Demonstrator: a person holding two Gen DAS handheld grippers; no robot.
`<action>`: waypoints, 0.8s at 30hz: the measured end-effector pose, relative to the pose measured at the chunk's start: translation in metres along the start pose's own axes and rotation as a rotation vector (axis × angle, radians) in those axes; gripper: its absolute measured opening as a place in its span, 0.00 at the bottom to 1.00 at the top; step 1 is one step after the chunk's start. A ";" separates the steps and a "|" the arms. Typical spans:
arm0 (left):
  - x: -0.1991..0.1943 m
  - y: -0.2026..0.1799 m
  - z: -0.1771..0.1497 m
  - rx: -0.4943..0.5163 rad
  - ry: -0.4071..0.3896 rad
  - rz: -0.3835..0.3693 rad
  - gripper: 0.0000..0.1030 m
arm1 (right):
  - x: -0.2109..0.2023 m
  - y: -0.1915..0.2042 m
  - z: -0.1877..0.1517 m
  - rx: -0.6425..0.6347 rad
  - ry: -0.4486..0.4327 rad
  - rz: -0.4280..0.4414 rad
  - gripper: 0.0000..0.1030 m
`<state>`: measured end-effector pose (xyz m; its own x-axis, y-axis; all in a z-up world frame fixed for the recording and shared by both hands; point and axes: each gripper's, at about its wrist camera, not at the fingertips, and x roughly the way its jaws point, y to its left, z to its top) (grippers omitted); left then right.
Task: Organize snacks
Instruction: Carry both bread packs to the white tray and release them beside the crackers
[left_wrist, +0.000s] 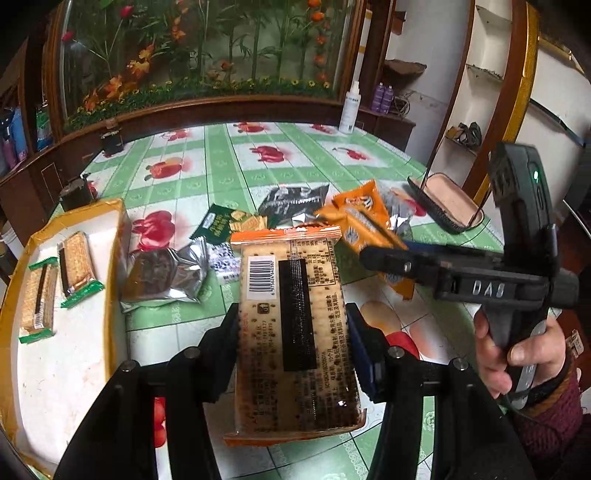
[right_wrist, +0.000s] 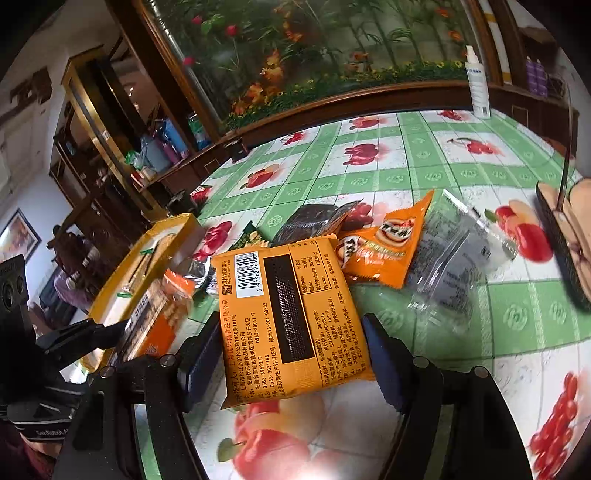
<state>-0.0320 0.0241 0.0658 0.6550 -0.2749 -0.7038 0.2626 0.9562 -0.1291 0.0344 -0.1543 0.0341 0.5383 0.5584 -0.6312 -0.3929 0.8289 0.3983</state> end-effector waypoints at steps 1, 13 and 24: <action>-0.003 0.002 0.001 -0.003 -0.006 0.001 0.51 | 0.000 0.001 -0.001 0.004 0.000 0.003 0.76; -0.034 0.037 0.001 -0.077 -0.061 0.027 0.51 | 0.000 0.027 -0.007 0.029 0.024 0.053 0.76; -0.063 0.091 -0.007 -0.180 -0.108 0.084 0.52 | 0.009 0.083 0.000 -0.058 0.055 0.098 0.76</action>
<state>-0.0545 0.1288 0.0932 0.7441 -0.1939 -0.6394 0.0801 0.9759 -0.2028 0.0063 -0.0801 0.0615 0.4543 0.6326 -0.6272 -0.4852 0.7662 0.4213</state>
